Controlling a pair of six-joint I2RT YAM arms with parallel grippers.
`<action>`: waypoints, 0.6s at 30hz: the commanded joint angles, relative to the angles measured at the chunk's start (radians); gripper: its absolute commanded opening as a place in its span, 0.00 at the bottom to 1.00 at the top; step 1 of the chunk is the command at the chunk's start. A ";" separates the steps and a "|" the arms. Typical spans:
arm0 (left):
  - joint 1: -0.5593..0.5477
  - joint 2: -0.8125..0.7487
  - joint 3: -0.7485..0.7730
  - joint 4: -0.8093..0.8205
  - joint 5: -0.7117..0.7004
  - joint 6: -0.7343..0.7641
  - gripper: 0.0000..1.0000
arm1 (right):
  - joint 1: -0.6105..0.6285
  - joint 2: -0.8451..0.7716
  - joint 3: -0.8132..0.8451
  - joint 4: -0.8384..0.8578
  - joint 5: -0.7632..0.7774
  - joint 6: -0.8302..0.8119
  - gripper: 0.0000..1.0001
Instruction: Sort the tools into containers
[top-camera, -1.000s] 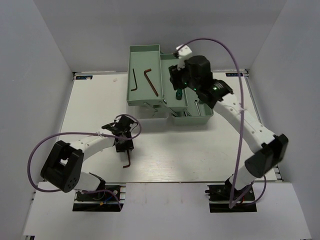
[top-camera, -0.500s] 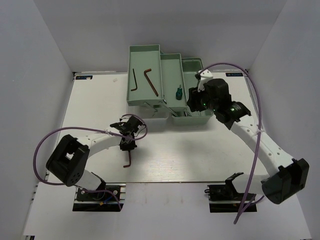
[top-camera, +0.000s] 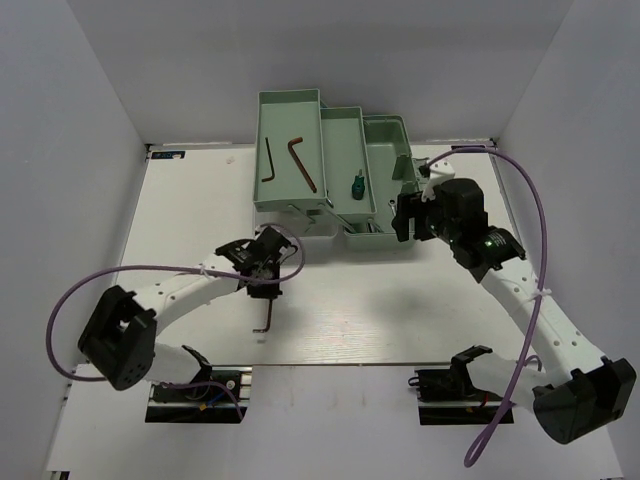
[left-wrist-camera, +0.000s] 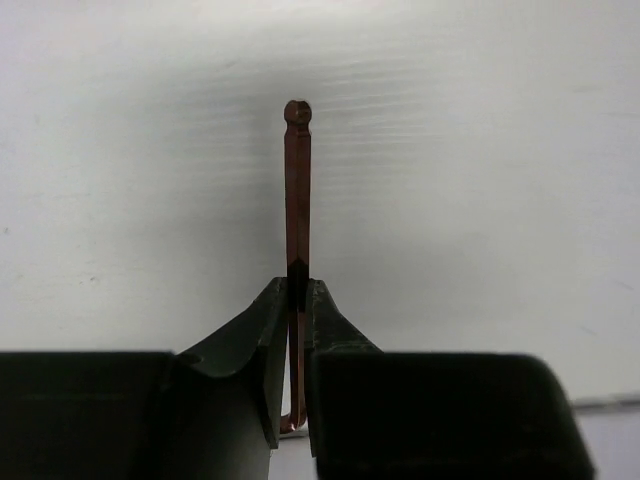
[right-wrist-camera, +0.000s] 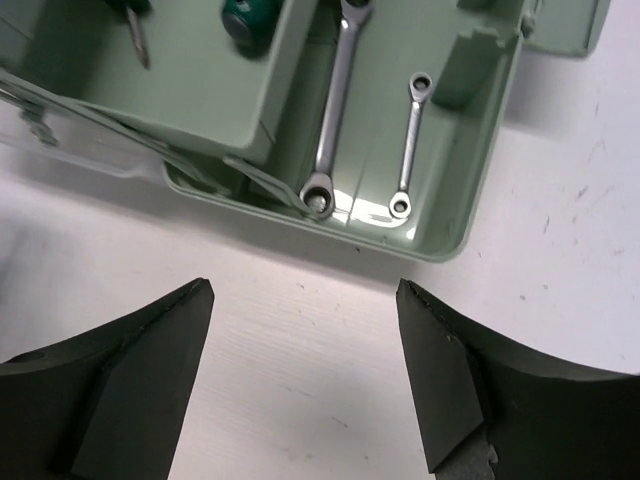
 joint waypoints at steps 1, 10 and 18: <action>-0.010 -0.114 0.126 -0.004 0.140 0.103 0.00 | -0.025 -0.035 -0.042 0.001 0.023 -0.005 0.80; 0.010 -0.136 0.465 0.086 0.314 0.295 0.00 | -0.094 -0.070 -0.188 0.038 -0.023 -0.041 0.00; 0.041 0.158 0.824 0.102 0.085 0.329 0.00 | -0.152 -0.128 -0.312 0.064 -0.227 -0.155 0.00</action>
